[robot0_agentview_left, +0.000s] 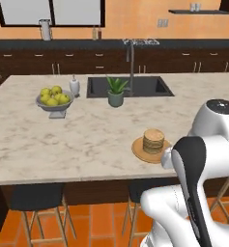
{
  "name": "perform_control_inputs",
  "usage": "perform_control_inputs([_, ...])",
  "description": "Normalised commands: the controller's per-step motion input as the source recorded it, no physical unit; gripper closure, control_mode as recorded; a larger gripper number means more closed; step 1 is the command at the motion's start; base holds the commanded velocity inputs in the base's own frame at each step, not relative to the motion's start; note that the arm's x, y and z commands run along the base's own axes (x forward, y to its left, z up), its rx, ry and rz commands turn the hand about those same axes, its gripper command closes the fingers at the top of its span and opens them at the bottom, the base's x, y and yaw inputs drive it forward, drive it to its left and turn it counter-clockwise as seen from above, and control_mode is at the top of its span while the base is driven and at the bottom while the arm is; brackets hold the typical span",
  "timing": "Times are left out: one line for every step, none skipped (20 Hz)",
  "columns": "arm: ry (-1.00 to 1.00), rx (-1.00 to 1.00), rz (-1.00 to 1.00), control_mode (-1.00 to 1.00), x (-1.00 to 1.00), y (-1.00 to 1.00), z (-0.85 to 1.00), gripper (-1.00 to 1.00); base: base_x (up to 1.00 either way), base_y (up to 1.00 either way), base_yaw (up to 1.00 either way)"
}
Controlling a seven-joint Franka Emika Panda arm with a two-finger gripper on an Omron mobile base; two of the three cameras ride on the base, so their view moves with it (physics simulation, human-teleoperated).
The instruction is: Take the strawberry from the fridge and place it on top of the pancake, located on the dining counter.
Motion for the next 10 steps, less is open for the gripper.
perform_control_inputs([0.00, 0.00, 0.00, 1.00, 0.00, 0.00, 0.00, 1.00, 0.06, 0.45, -0.47])
perform_control_inputs([0.00, 0.00, 0.00, 1.00, 0.00, 0.00, 0.00, 1.00, 0.14, 0.37, -0.53])
perform_control_inputs([0.00, 0.00, 0.00, 1.00, 0.00, 0.00, 0.00, 1.00, 0.23, 0.29, -0.56])
perform_control_inputs([0.00, 0.00, 0.00, 1.00, 0.00, 0.00, 0.00, 1.00, 0.27, 0.37, -0.59])
perform_control_inputs([0.00, 0.00, 0.00, 1.00, 0.00, 0.00, 0.00, 1.00, 0.27, 0.39, -0.57])
perform_control_inputs([0.00, 0.00, 0.00, 1.00, 0.00, 0.00, 0.00, 1.00, 0.29, 0.36, -0.55])
perform_control_inputs([0.00, 0.00, 0.00, 1.00, 0.00, 0.00, 0.00, 1.00, 0.29, 0.28, -0.55])
perform_control_inputs([0.00, 0.00, 0.00, 1.00, 0.00, 0.00, 0.00, 1.00, 0.31, 0.39, -0.49])
perform_control_inputs([0.00, 0.00, 0.00, 1.00, 0.00, 0.00, 0.00, 1.00, 0.34, 0.44, -0.39])
perform_control_inputs([0.00, 0.00, 0.00, 1.00, 0.00, 0.00, 0.00, 1.00, 0.37, 0.39, -0.23])
